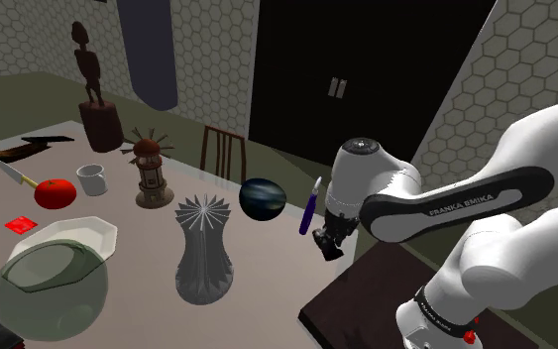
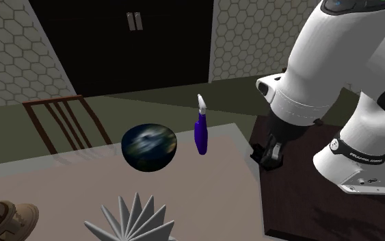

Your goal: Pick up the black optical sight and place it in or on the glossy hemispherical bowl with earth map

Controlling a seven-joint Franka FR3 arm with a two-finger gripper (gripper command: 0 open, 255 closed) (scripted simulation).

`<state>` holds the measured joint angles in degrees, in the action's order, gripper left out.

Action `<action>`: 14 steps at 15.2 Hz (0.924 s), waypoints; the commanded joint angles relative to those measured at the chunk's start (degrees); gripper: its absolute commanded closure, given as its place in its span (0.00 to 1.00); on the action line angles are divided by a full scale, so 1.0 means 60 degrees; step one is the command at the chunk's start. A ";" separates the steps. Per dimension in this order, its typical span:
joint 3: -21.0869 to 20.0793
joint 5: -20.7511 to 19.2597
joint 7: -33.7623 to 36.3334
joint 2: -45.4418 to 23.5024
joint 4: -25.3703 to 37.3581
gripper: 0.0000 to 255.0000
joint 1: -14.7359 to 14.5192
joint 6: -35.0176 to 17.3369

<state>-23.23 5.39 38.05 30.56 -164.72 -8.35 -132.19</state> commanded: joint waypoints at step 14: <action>0.0329 -0.1366 -0.0329 -0.2386 0.2983 1.00 0.1332 0.0580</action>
<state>-21.39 -1.71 36.19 18.43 -149.30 -1.27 -129.06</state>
